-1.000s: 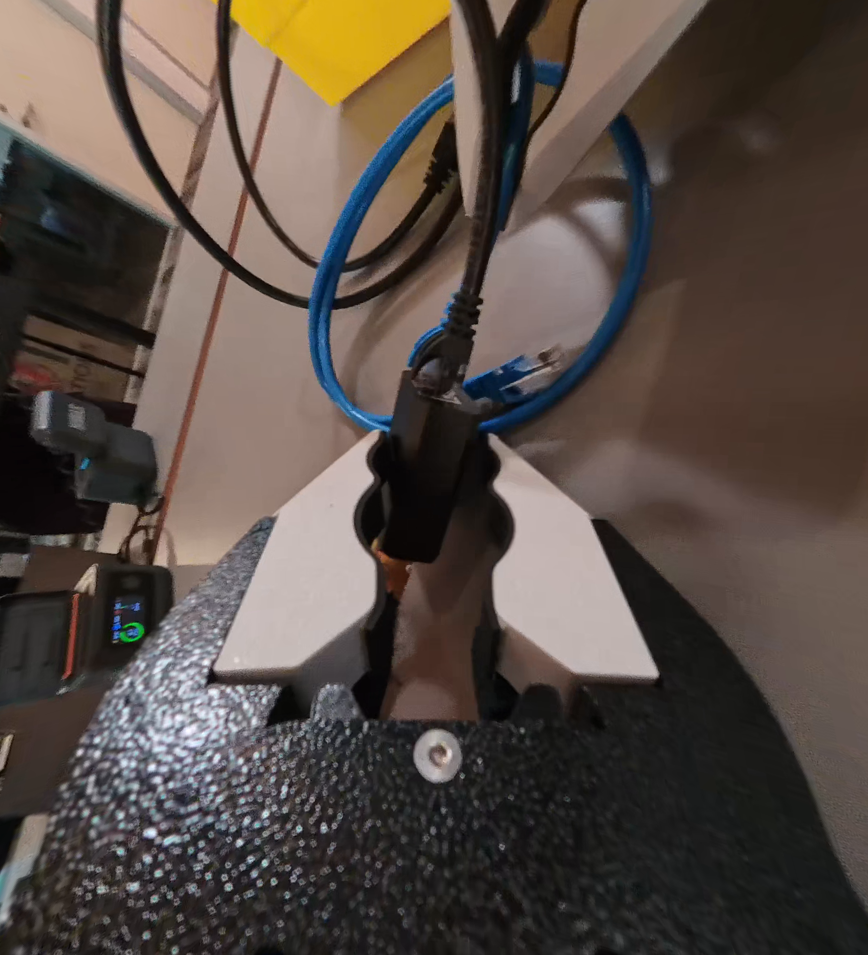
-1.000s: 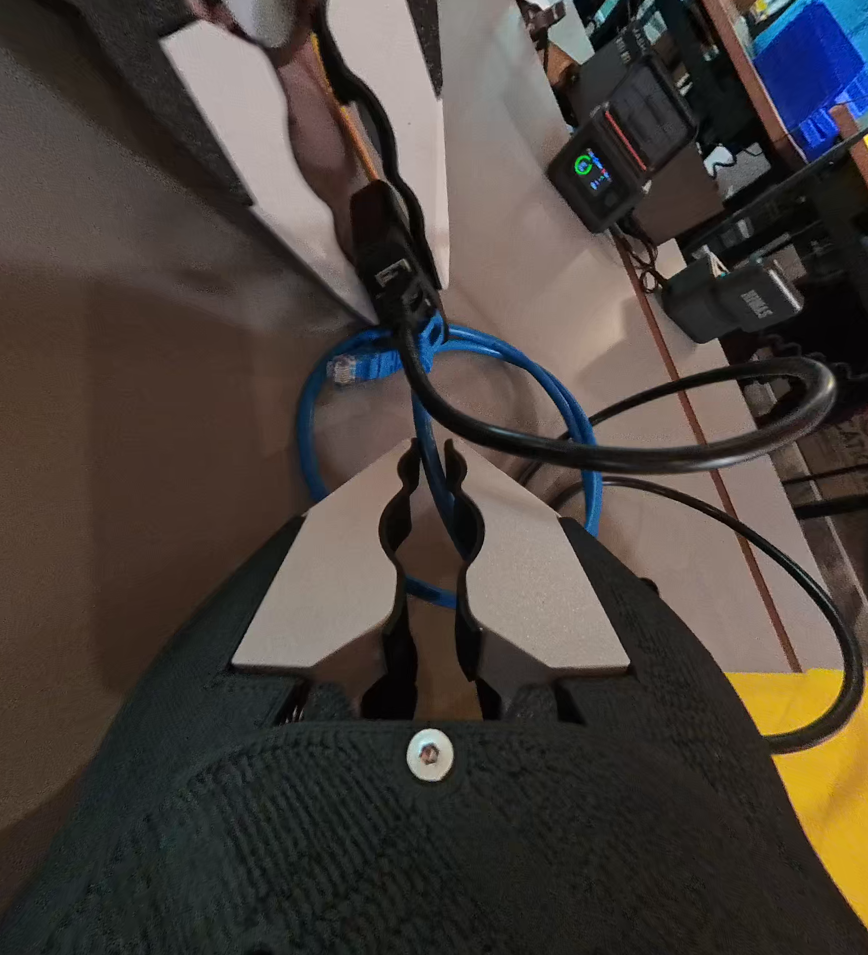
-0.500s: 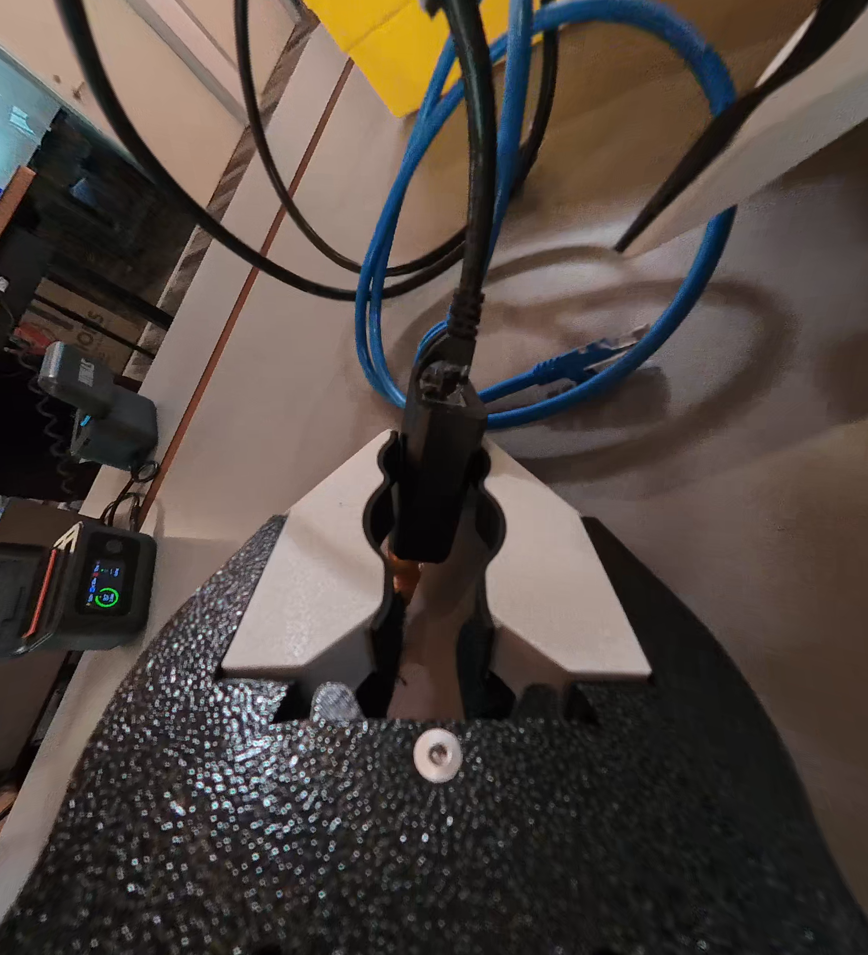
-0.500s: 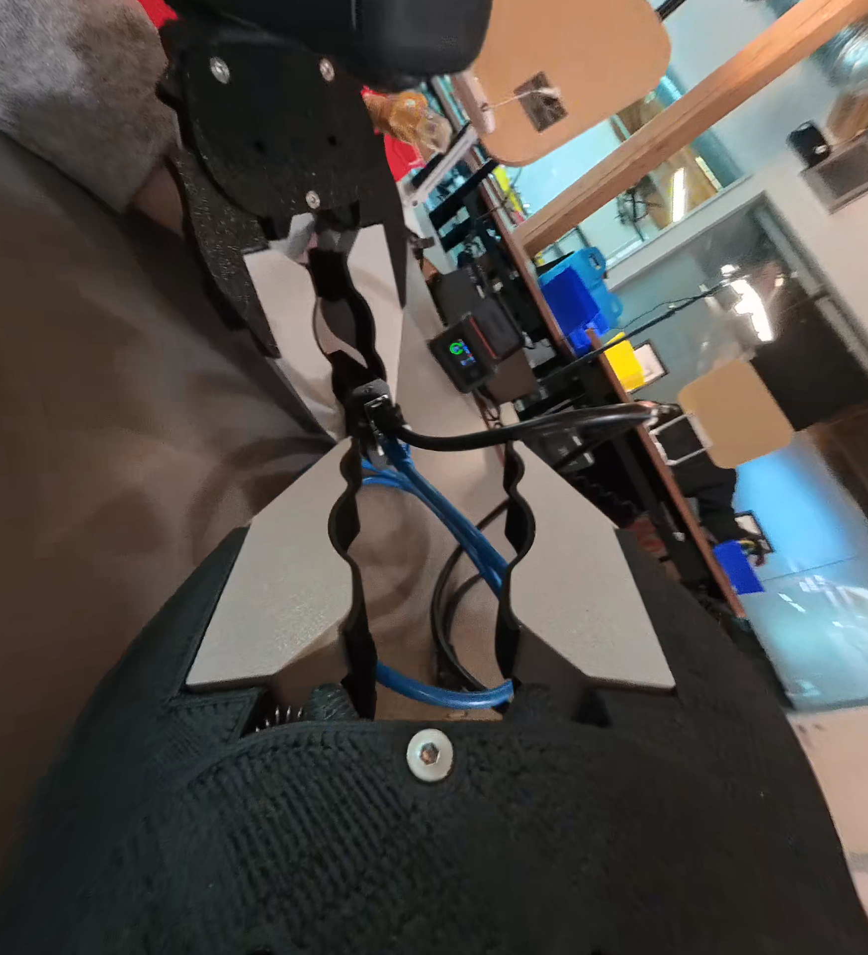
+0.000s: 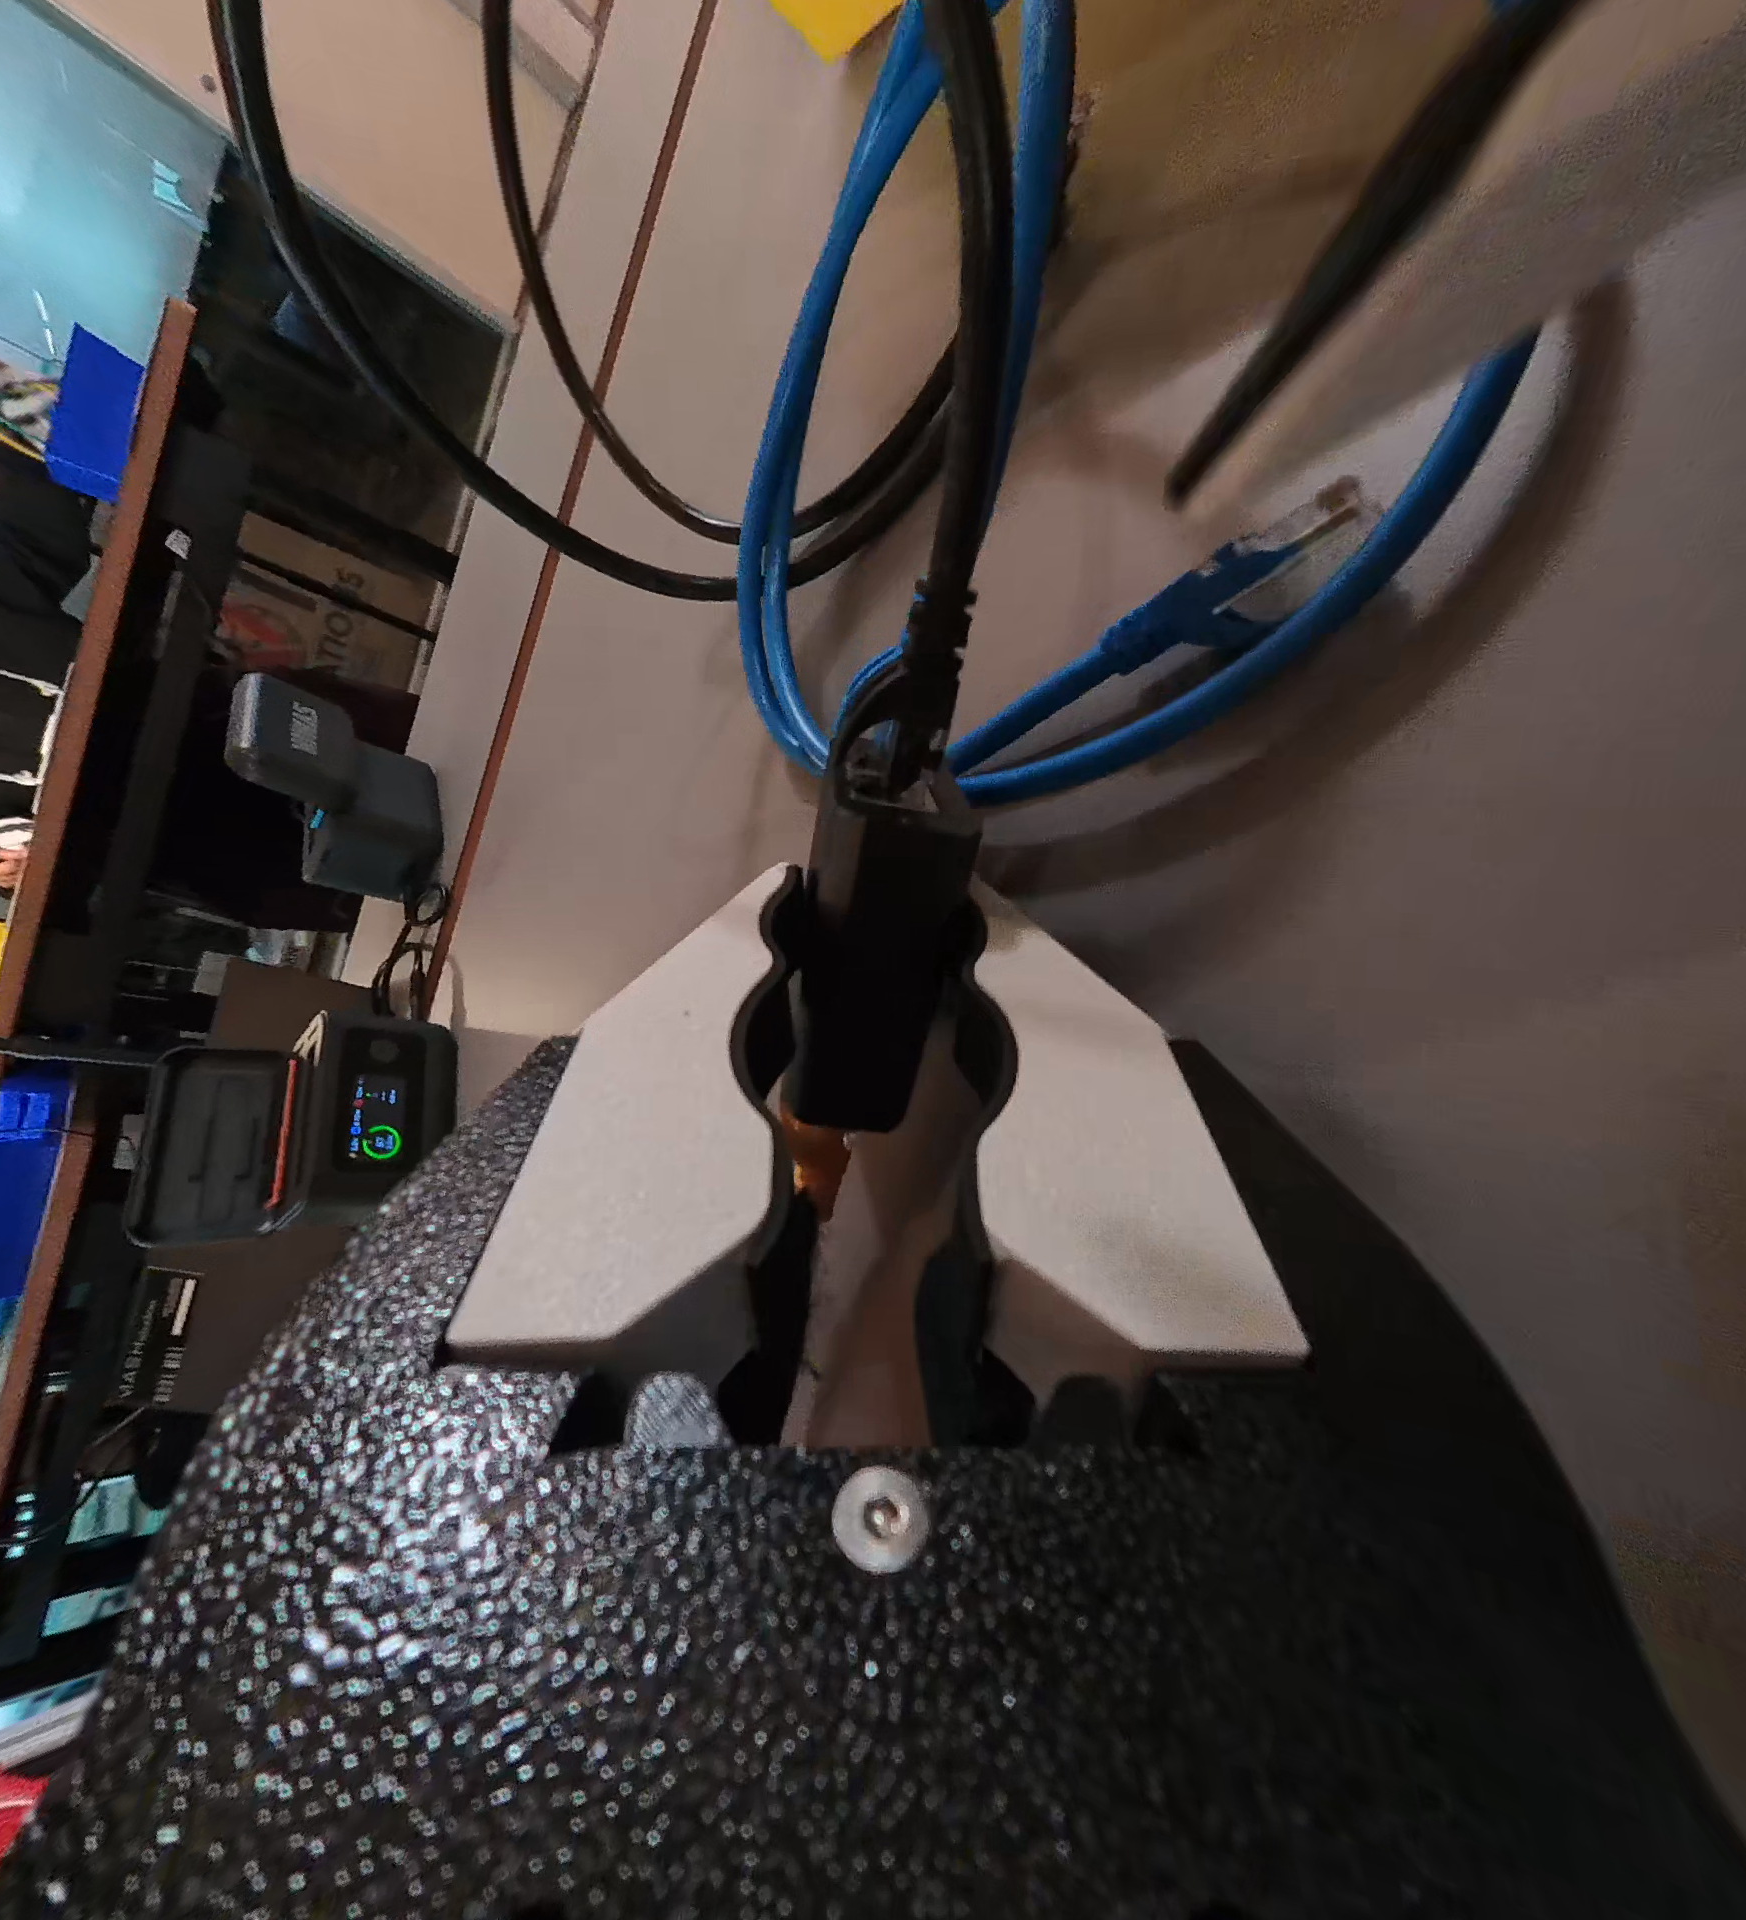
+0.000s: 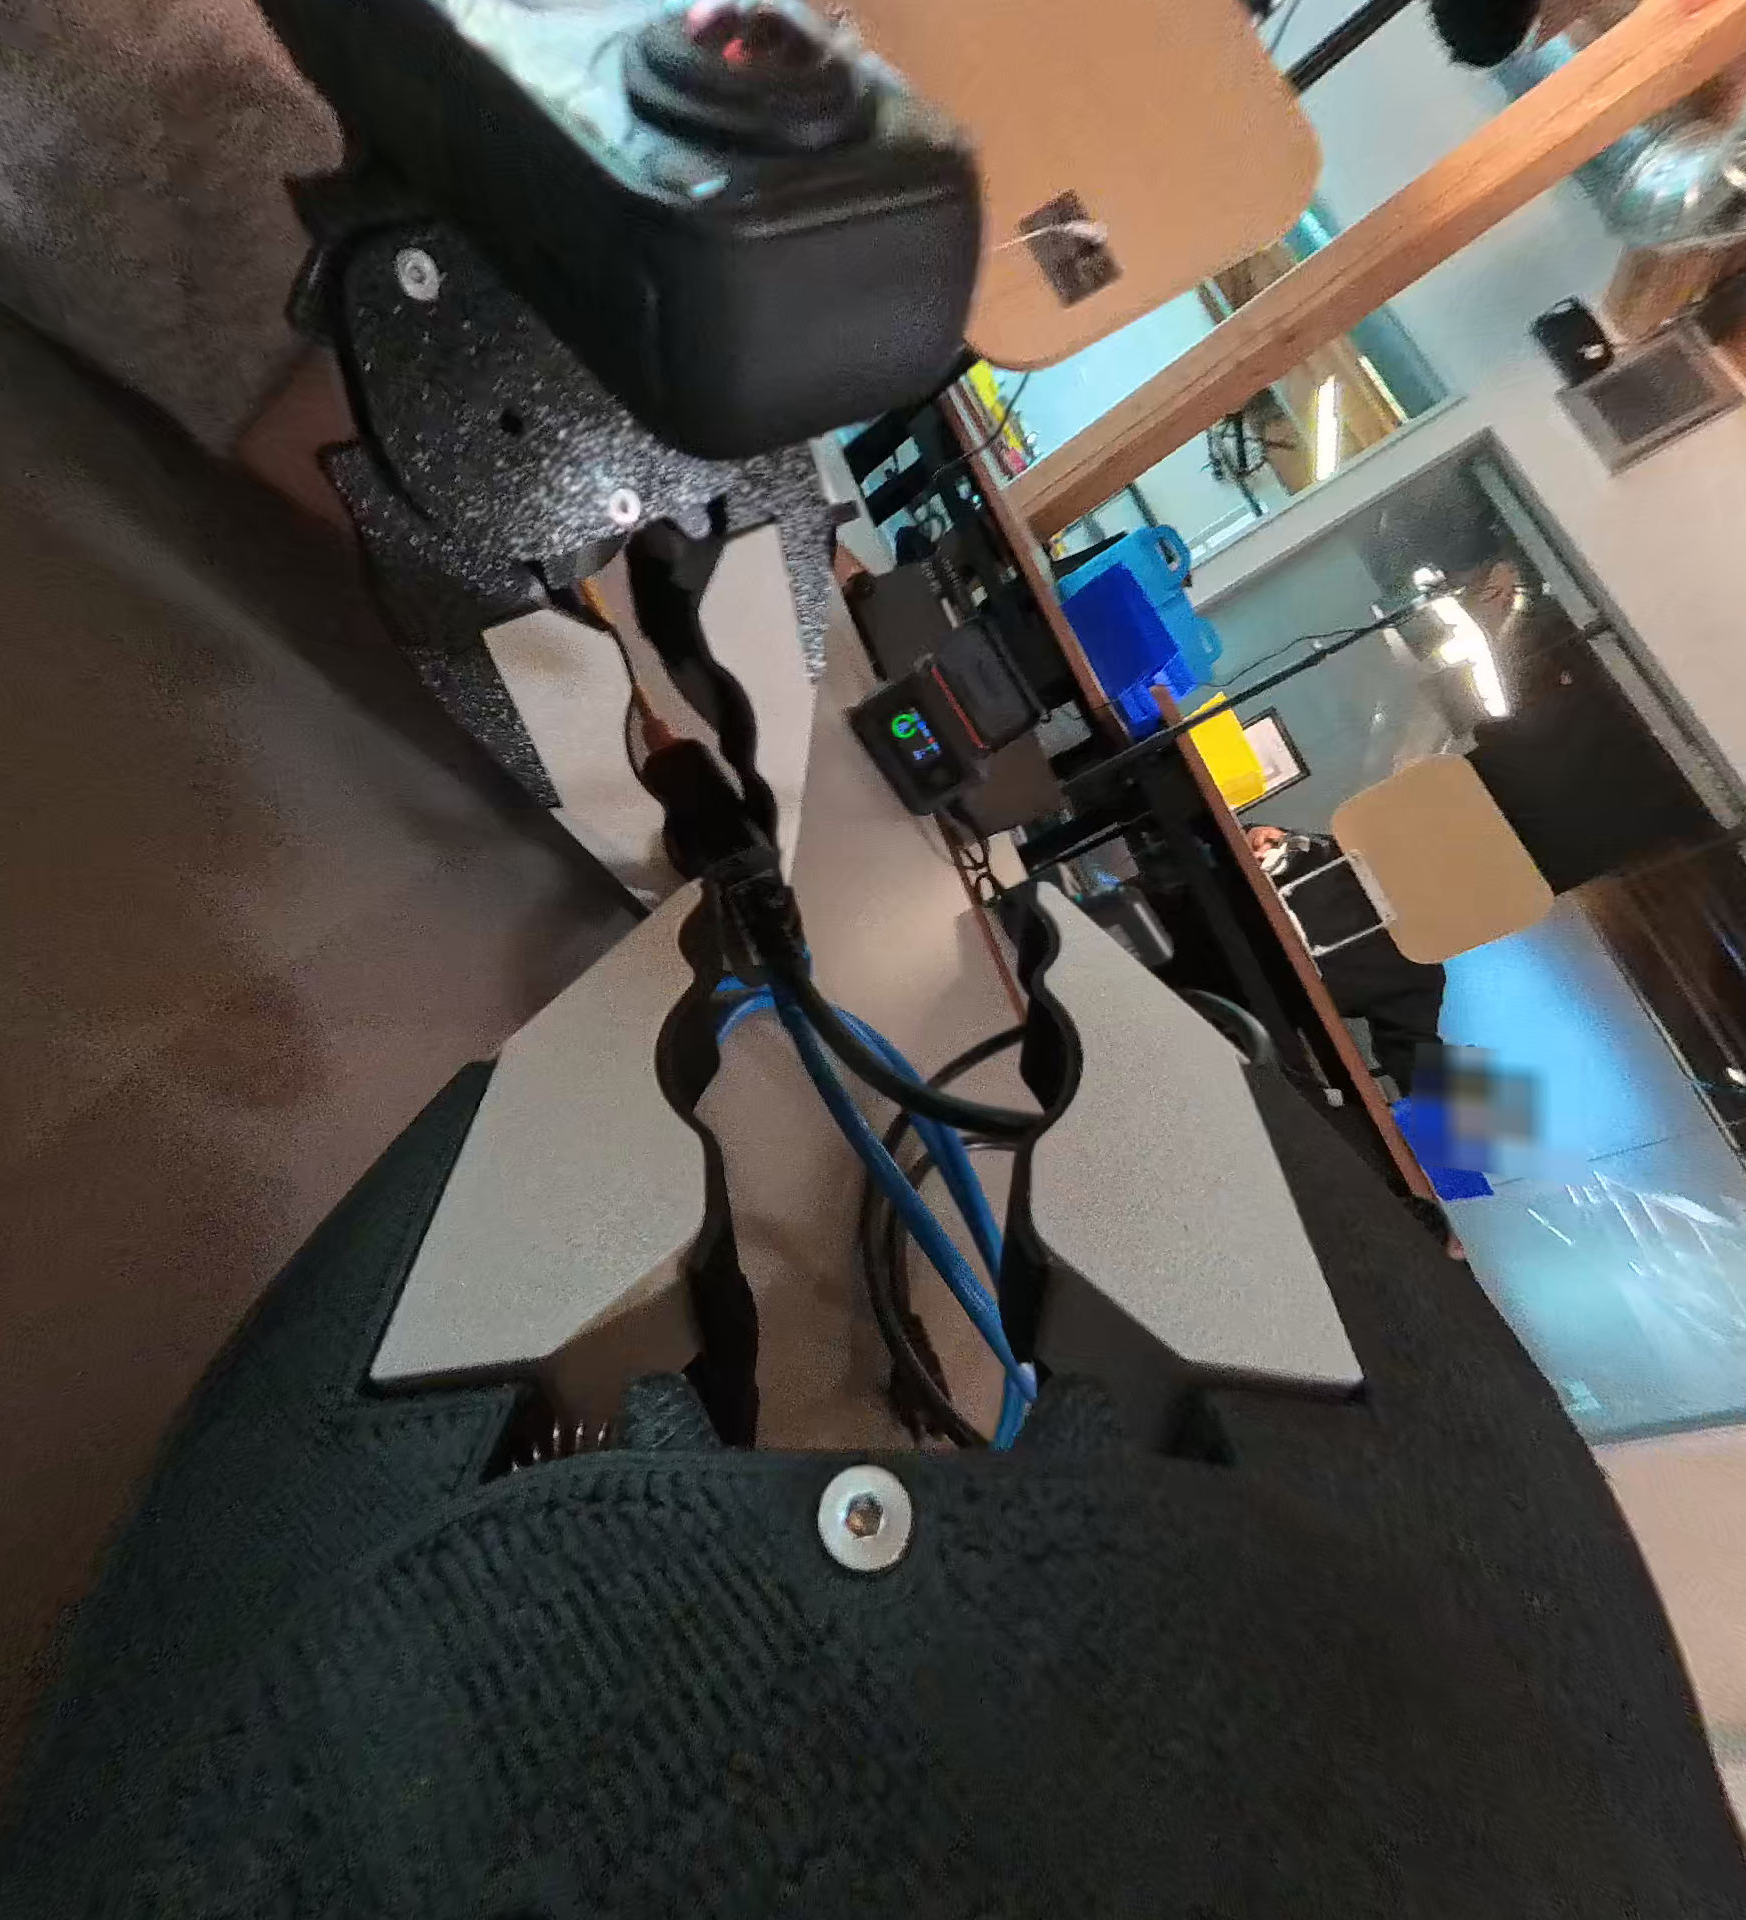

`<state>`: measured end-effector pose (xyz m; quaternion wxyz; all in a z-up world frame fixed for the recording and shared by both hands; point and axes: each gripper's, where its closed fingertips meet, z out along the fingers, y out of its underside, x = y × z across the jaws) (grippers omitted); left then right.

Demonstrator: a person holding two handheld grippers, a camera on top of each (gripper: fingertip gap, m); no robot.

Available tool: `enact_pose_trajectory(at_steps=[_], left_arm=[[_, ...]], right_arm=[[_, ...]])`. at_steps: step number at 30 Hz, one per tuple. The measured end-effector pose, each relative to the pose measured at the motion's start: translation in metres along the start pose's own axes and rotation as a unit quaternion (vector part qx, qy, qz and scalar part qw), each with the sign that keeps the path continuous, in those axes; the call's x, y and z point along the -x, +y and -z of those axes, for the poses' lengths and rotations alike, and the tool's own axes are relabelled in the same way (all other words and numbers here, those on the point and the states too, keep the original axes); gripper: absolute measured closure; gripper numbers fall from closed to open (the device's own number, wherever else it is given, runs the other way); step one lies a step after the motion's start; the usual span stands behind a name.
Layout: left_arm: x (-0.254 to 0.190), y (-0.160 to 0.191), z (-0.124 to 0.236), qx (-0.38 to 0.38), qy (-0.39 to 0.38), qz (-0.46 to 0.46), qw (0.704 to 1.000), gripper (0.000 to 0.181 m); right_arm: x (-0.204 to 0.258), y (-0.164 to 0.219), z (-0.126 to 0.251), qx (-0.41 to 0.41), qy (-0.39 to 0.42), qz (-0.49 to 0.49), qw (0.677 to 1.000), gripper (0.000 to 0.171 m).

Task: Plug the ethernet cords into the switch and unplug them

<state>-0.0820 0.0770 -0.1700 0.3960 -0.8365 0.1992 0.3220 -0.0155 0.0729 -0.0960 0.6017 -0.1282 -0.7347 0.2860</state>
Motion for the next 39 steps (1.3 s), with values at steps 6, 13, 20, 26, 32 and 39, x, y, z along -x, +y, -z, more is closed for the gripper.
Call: enact_pose_trajectory(at_steps=[6,13,20,26,32,39], left_arm=[[-0.002,0.001,-0.001,0.005,-0.004,-0.031,1.000,0.155],[-0.002,0.001,-0.001,-0.001,-0.008,-0.049,0.999,0.156],[-0.001,0.003,0.001,-0.001,-0.022,-0.109,0.994,0.159],[-0.001,0.004,0.002,-0.003,-0.025,-0.131,0.991,0.159],[-0.002,0.005,0.006,-0.007,-0.007,-0.146,0.989,0.159],[-0.005,0.007,0.013,-0.013,0.012,-0.173,0.985,0.159]], right_arm=[[0.027,0.024,-0.027,0.066,-0.030,0.044,0.996,0.122],[0.031,0.032,-0.036,0.080,-0.018,0.067,0.994,0.132],[0.035,0.036,-0.038,0.073,-0.045,0.053,0.995,0.142],[0.038,0.035,-0.039,0.075,-0.046,0.077,0.993,0.148],[0.041,0.037,-0.041,0.096,-0.054,0.110,0.988,0.144],[0.038,0.032,-0.041,0.104,-0.058,0.113,0.986,0.159]])
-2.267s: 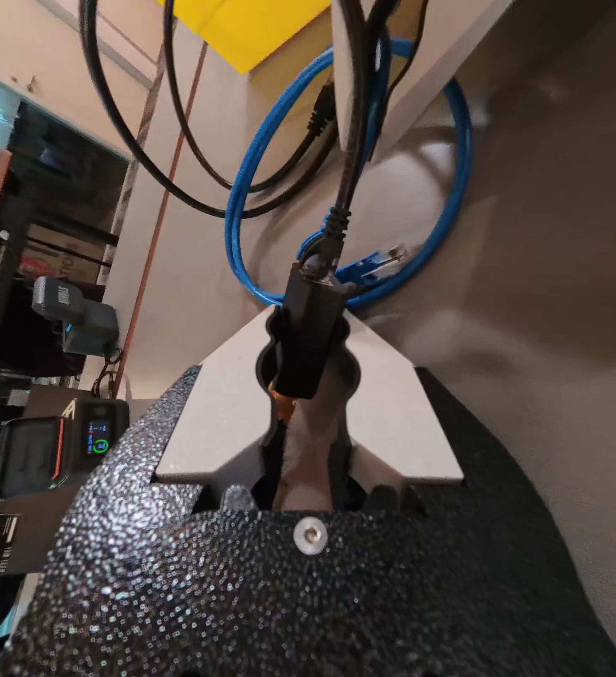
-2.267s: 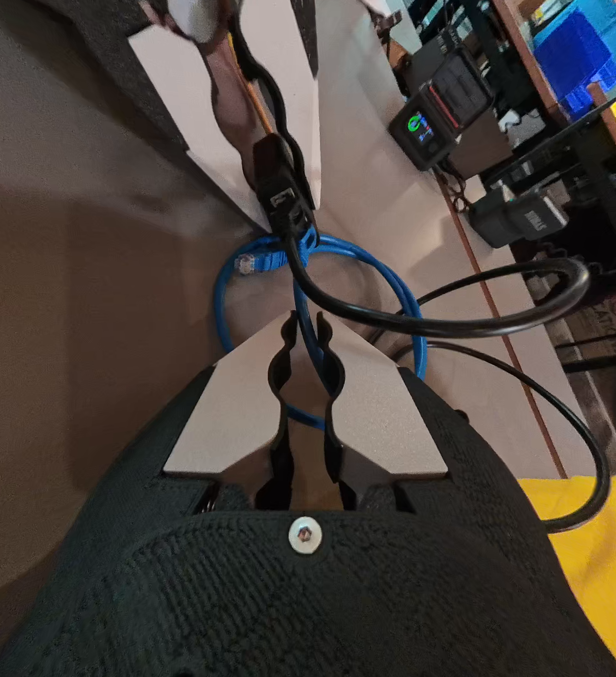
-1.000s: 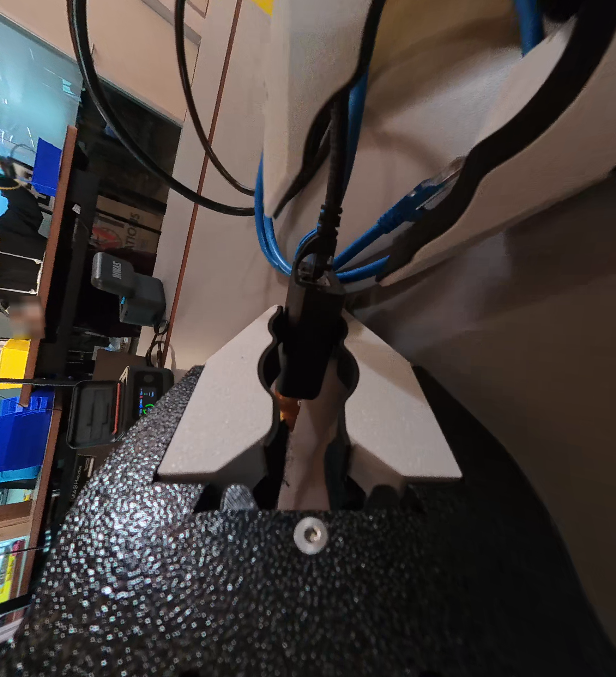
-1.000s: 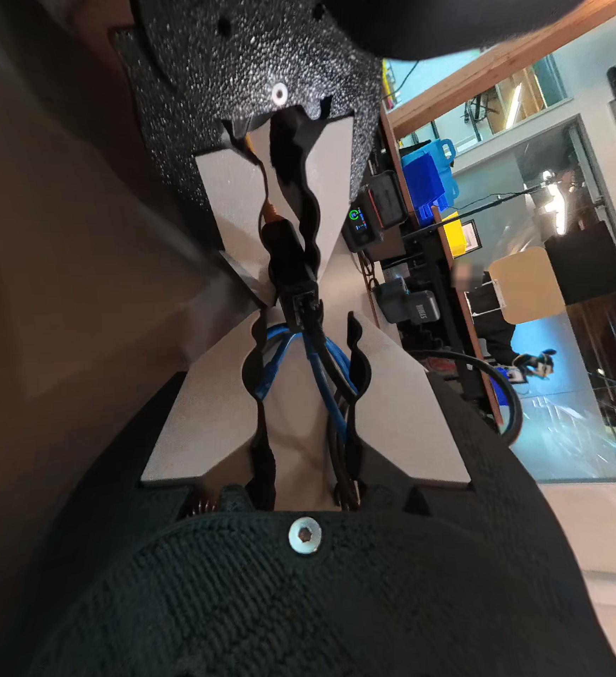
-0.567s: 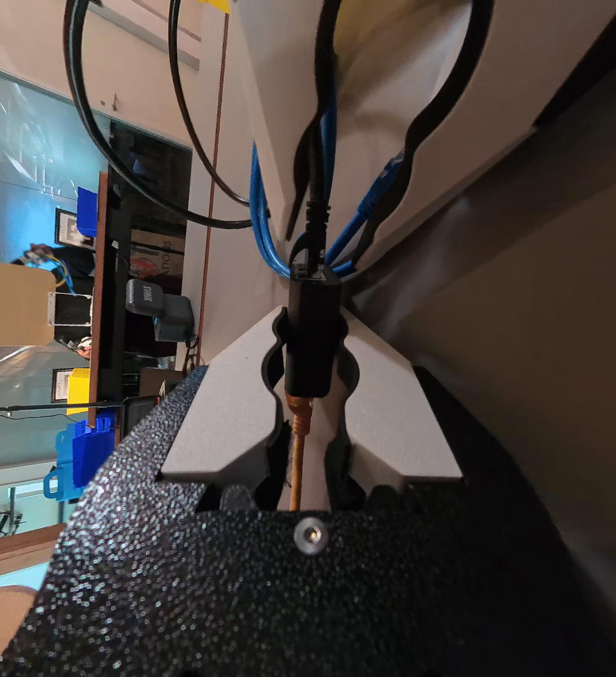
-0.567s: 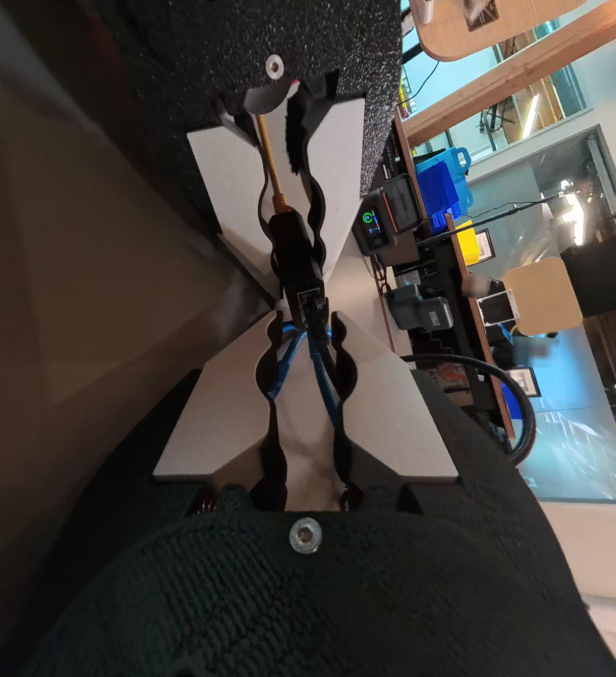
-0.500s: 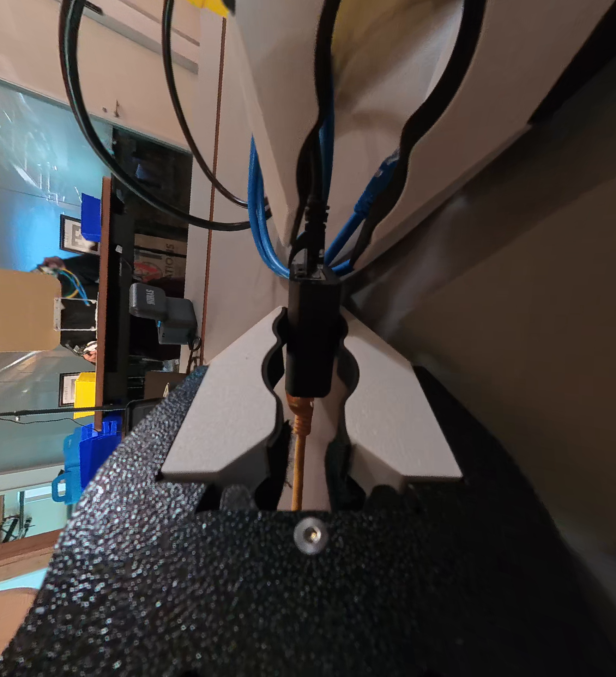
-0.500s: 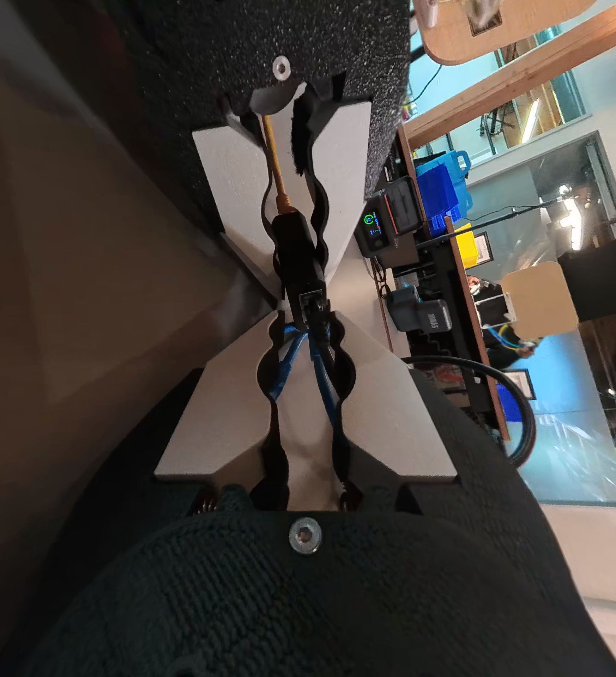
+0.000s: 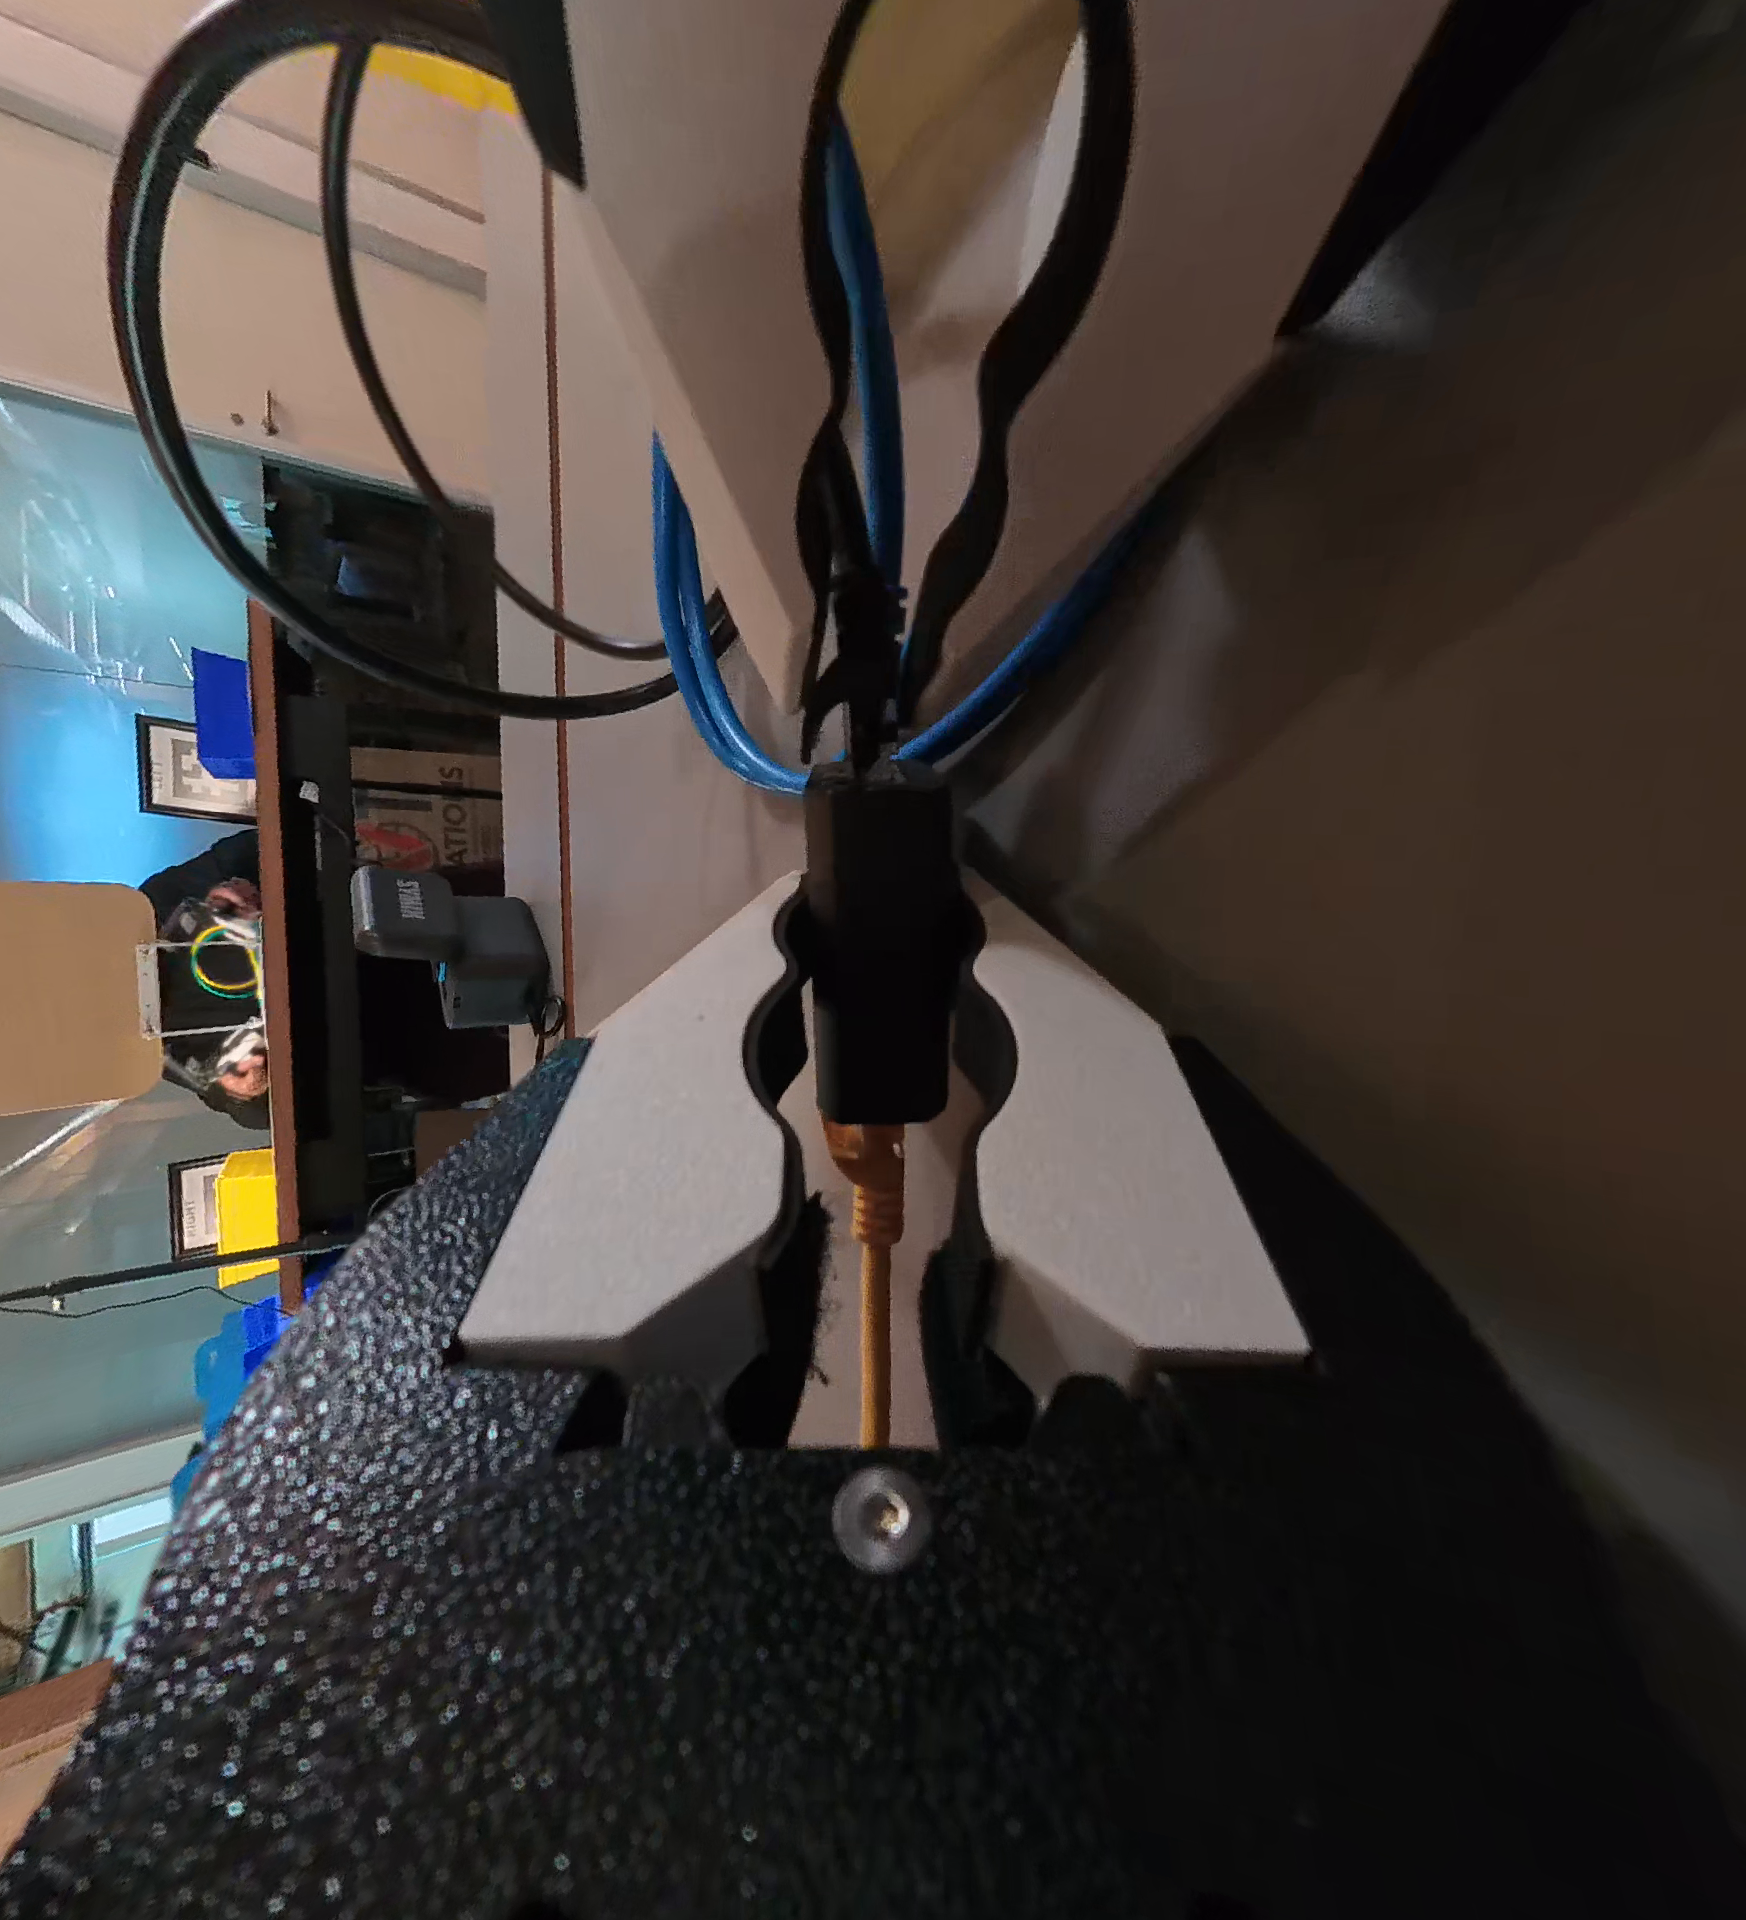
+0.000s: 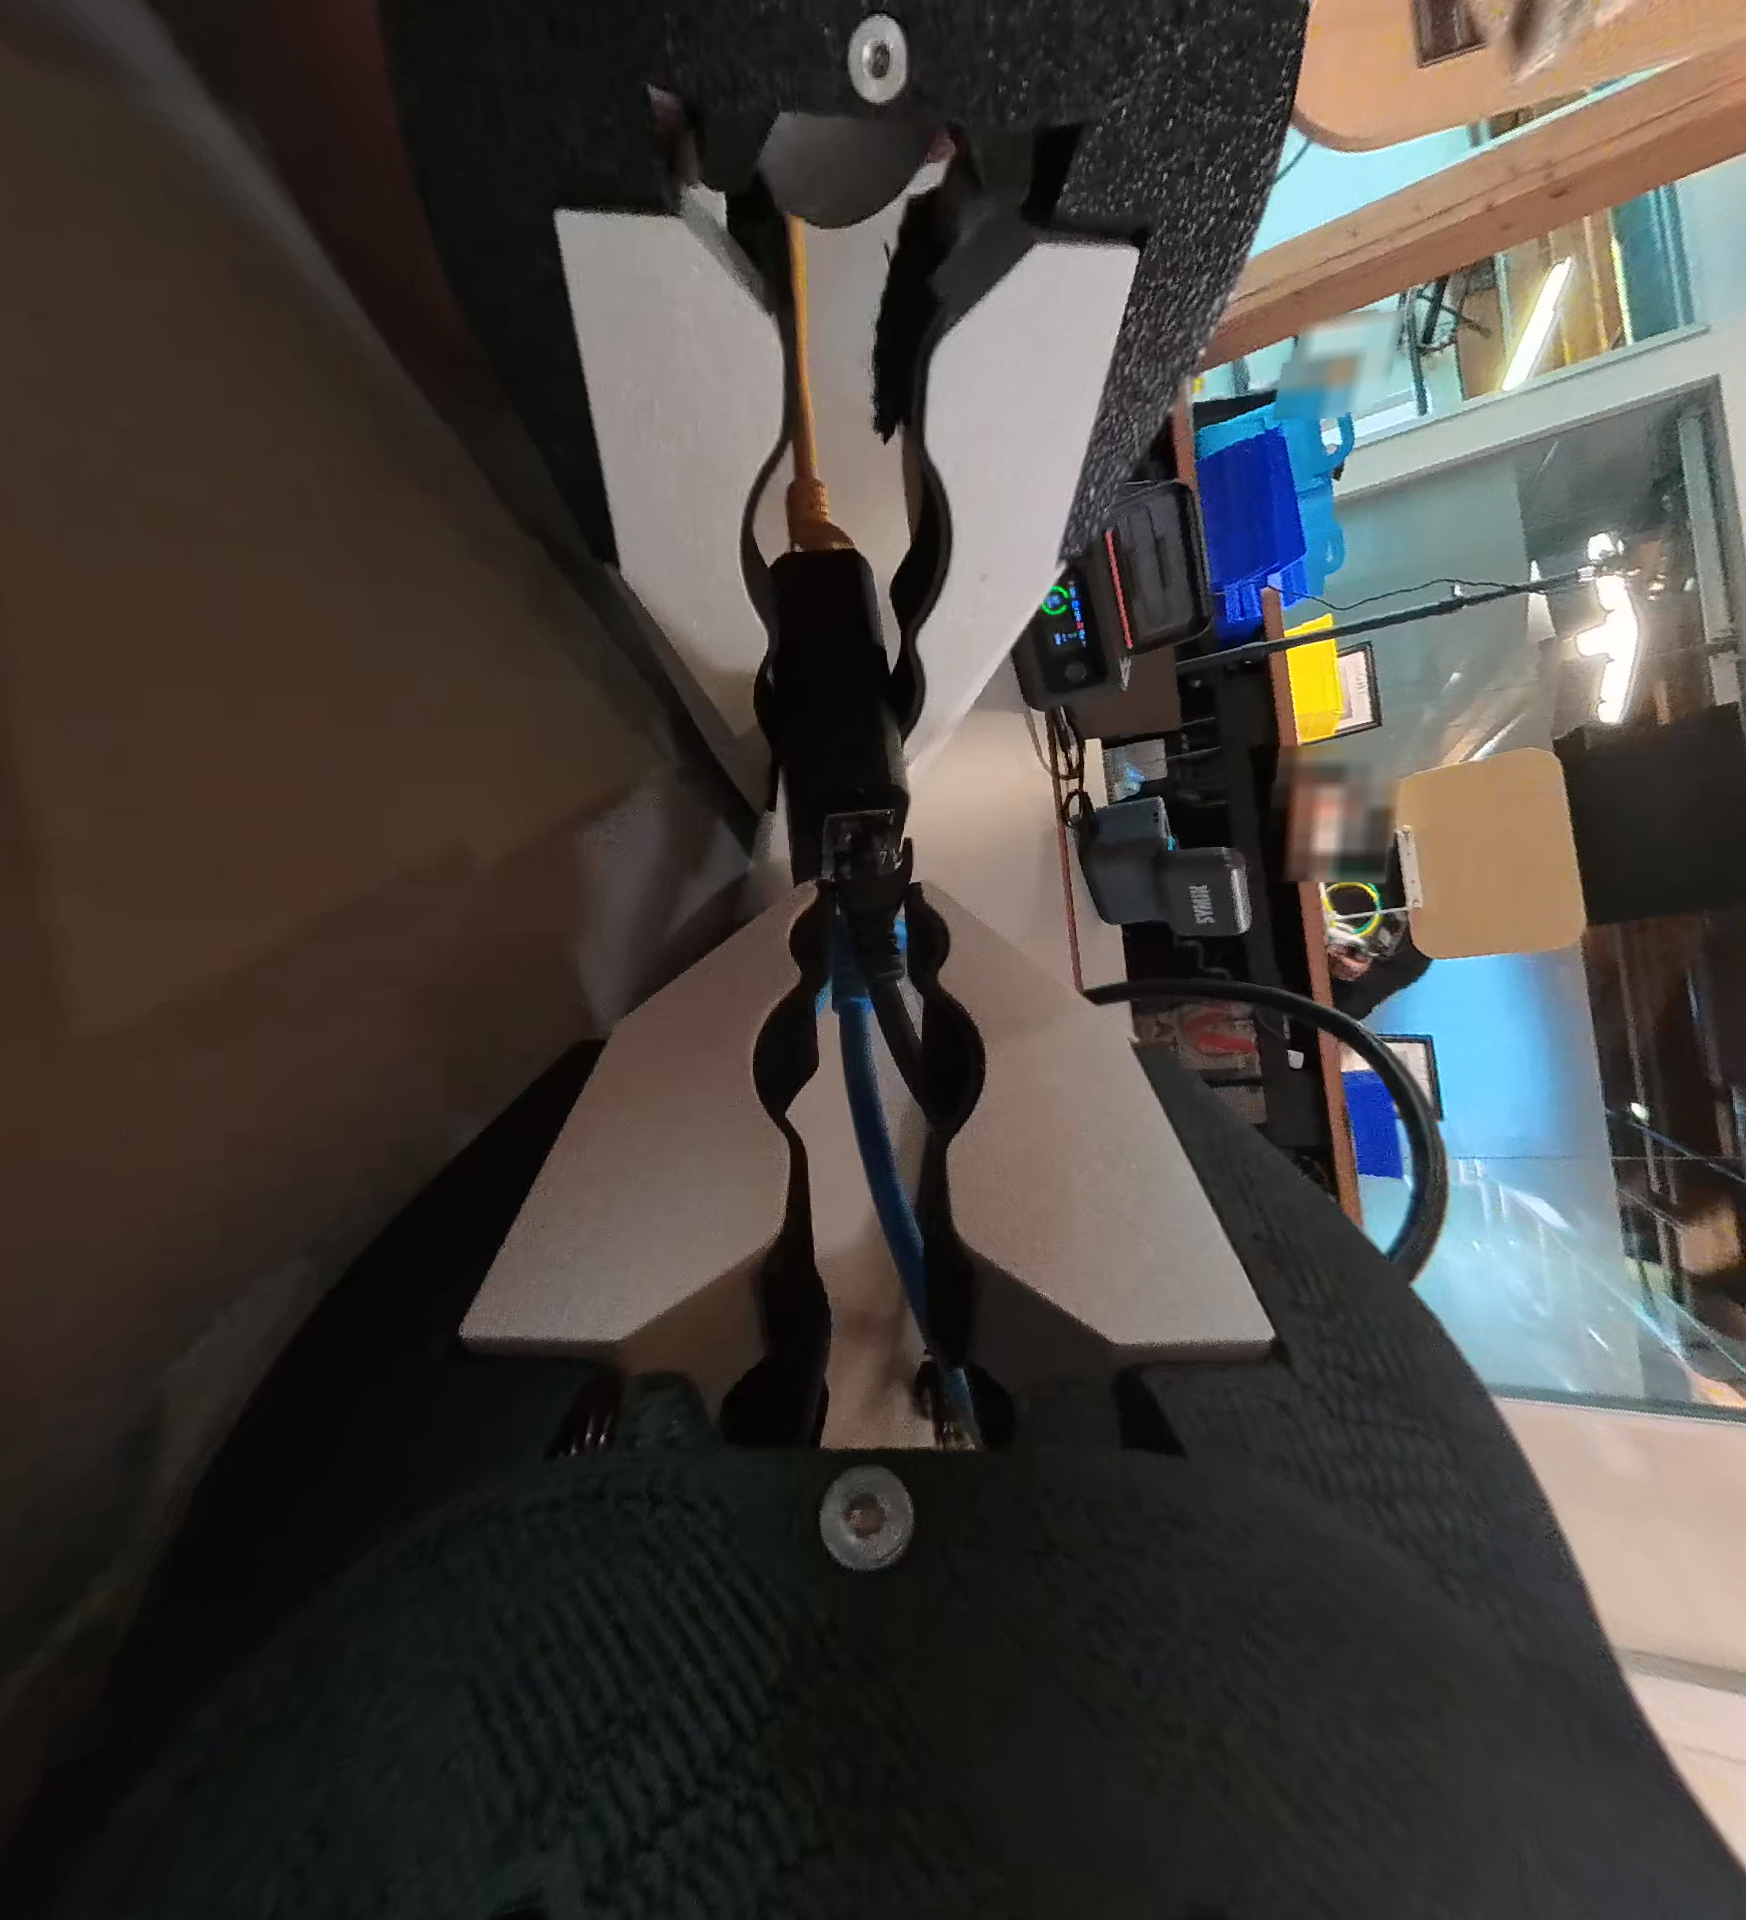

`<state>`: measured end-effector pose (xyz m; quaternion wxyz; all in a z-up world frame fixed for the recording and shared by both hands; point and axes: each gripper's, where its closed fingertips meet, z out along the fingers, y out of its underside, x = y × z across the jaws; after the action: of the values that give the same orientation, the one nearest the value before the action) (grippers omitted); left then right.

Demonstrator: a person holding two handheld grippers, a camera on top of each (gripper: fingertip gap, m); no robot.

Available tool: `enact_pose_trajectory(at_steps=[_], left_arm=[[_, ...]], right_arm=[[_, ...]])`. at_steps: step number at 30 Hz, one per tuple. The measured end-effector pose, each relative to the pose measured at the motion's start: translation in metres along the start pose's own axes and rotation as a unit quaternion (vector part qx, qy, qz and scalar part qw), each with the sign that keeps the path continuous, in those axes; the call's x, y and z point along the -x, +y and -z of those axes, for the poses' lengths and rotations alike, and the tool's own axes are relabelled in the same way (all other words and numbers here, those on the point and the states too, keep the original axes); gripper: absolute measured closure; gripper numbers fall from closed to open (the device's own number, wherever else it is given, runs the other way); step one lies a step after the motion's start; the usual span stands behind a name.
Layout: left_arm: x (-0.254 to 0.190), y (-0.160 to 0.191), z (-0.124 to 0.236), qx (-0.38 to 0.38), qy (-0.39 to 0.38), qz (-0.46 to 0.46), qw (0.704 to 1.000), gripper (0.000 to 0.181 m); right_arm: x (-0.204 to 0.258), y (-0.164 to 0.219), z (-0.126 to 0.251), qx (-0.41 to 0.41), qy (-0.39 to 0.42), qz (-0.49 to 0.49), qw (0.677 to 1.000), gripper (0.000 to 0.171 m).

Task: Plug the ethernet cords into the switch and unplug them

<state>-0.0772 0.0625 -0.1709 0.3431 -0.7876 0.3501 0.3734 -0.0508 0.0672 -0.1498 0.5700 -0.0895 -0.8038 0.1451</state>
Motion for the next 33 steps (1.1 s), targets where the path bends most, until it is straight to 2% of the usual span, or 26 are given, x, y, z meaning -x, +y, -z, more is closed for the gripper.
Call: enact_pose_trajectory(at_steps=[15,19,27,33], left_arm=[[-0.002,-0.001,0.004,0.003,0.007,-0.019,1.000,0.159],[-0.004,-0.005,0.004,-0.002,0.008,-0.024,1.000,0.159],[-0.003,-0.005,0.003,-0.001,0.002,-0.019,1.000,0.159],[-0.004,-0.007,0.004,-0.004,0.004,-0.023,1.000,0.159]], right_arm=[[0.005,-0.002,-0.003,0.008,0.001,0.028,1.000,0.156],[0.012,-0.003,-0.008,0.020,-0.005,0.028,0.999,0.144],[0.007,0.003,-0.006,0.046,0.022,0.038,0.998,0.144],[0.007,0.003,-0.003,0.034,0.019,0.035,0.999,0.156]])
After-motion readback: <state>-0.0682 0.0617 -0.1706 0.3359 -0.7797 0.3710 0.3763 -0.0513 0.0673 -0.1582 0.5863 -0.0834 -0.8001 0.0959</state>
